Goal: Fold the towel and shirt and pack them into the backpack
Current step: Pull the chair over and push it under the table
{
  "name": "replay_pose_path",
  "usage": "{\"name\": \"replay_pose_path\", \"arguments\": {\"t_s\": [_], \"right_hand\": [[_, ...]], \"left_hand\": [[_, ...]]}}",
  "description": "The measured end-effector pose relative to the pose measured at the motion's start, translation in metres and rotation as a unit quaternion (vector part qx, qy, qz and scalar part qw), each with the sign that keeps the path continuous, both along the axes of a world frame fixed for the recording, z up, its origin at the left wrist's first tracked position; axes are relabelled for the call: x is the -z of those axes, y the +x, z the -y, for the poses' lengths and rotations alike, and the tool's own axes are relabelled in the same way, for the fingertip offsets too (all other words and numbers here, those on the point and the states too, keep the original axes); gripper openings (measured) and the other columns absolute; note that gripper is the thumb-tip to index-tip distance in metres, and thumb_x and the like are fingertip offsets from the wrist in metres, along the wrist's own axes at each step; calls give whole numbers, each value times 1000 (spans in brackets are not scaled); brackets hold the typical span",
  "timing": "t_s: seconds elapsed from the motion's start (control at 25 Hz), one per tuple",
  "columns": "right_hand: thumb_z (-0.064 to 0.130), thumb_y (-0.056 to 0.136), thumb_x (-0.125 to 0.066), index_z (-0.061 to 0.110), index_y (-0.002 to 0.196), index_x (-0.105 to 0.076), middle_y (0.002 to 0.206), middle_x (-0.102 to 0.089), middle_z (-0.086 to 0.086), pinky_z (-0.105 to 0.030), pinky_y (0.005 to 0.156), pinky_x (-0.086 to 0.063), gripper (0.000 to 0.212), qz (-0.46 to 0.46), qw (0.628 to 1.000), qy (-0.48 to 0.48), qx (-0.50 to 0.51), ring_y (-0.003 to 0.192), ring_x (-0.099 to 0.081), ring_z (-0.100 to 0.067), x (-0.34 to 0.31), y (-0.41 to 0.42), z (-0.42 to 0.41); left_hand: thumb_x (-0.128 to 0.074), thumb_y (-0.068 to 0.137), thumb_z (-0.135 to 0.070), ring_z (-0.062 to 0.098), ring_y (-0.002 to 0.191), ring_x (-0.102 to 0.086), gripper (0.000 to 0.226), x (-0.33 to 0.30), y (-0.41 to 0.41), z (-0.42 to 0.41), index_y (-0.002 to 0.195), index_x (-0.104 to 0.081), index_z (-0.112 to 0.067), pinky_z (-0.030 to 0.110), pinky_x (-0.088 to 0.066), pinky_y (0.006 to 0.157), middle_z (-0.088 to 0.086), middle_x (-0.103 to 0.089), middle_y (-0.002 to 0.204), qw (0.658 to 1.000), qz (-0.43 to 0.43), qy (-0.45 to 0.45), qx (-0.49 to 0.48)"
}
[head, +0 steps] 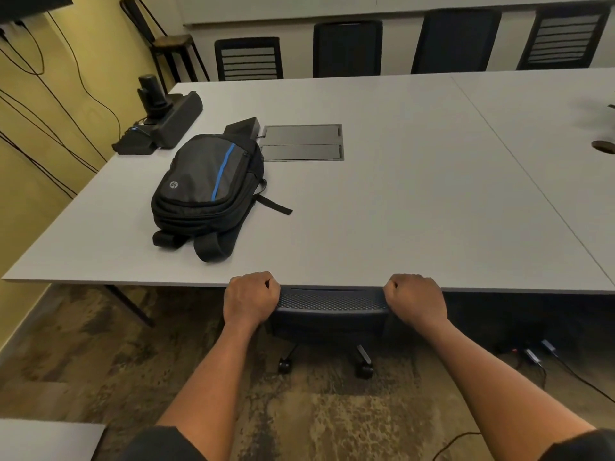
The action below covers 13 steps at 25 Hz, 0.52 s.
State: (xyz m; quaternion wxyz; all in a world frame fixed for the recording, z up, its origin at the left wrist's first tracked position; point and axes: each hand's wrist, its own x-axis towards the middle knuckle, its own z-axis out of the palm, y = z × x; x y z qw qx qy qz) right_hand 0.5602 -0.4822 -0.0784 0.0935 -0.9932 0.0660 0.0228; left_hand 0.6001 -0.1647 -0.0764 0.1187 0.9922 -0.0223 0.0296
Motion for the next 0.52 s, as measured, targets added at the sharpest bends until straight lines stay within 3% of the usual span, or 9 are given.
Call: {"name": "replay_pose_path", "arguments": {"t_s": [0.2,0.52], "right_hand": [[30,91,-38,20,59,-54,52,-54,2,-29,58,-47,38,12,1000,5,-2,49,-52,-15,7,0,1],[36,91,-36,23,66,-59,59,-59,6,-32,60,-54,36,22,1000,1,-7,52,-54,-12,11,3,4]], "left_hand": [[-37,96,-38,8,59,-52,36,8,0,-1,74,-63,-26,30,-45,68,-8,-62,68,1000,0,11,4],[-36,96,-38,8,62,-53,35,8,3,-1,79,-64,-27,31,-47,73,-8,-64,73,1000,1,19,4]]}}
